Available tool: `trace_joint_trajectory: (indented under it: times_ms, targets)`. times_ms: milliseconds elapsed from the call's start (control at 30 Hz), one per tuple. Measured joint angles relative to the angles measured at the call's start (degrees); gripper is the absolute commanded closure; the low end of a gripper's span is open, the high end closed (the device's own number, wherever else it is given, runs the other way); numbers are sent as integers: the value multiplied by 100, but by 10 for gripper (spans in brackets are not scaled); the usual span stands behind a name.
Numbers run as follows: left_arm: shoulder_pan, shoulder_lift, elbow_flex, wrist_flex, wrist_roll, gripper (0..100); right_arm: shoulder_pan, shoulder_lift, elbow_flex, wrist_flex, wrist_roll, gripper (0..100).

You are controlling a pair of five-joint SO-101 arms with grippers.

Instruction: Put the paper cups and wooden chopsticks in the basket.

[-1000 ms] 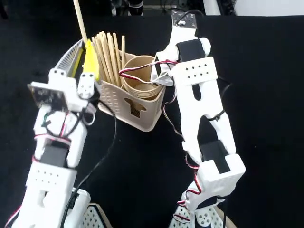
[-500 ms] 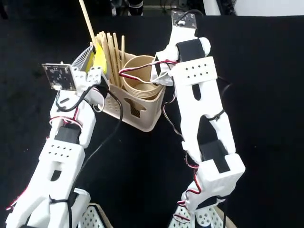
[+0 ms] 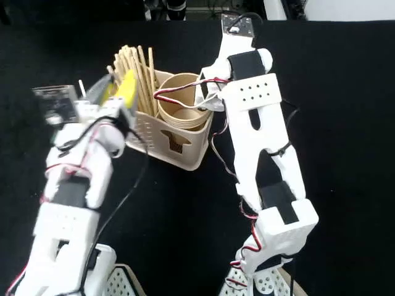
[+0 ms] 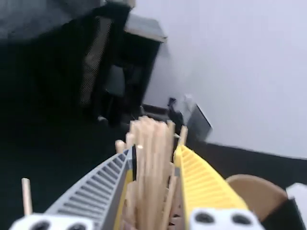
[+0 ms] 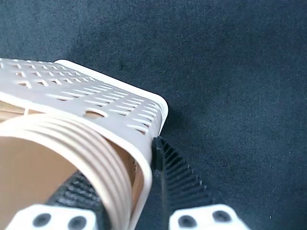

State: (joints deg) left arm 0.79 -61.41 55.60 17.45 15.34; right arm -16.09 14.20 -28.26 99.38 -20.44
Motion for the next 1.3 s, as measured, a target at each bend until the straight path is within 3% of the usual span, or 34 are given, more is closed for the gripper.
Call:
trace_joint_trajectory:
  times_ms: [167,300,800,1200,1300]
  targets:
    - [-1310,-422,-1495,2022,211,848,0,0,0,0,0,987]
    - [-1996,484,-2549,2936,396,848,0,0,0,0,0,987]
    - [-2004,7420,-7147,5556,167,848,0,0,79,0,0,987]
    - [-1802,11393,-11121,7481,-105,852,0,0,79,0,0,987]
    - [-1688,12176,-12158,8035,-123,909,0,0,79,0,0,987]
